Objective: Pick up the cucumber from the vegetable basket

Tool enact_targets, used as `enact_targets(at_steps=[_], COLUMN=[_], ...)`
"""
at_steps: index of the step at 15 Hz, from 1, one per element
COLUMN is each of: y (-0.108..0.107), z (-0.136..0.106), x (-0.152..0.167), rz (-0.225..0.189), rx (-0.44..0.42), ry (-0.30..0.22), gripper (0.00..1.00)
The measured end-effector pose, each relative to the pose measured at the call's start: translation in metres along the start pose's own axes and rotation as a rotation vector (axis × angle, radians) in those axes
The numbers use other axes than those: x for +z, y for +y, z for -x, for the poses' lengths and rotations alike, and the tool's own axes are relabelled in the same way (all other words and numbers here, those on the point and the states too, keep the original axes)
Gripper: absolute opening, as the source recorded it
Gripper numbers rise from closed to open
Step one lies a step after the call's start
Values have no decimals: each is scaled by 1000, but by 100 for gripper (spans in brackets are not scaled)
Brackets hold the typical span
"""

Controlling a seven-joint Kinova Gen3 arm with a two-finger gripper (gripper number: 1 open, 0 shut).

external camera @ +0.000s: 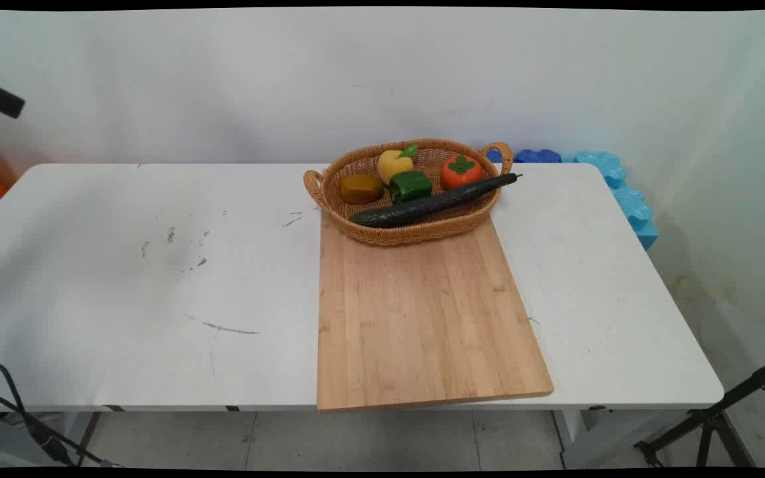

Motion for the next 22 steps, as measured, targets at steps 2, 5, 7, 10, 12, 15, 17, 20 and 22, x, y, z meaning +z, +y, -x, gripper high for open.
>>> enact_targets(at_steps=[2, 5, 7, 10, 12, 15, 17, 20, 22], y=[-7, -23, -35, -59, -75, -95, -108, -130, -143], z=[-7, -22, -35, -61, -82, -109, -124, -144, -154], x=[7, 22, 35, 62, 87, 128, 155, 202, 238], rz=[1, -1, -2, -17, -37, -74, -102, -147, -169], rx=[-2, -14, -27, -47, -63, -85, -99, -123, -139], ry=[3, 6, 12, 22, 26, 26, 22, 3, -24], gripper=[100, 100, 100, 100, 100, 100, 100, 100, 100])
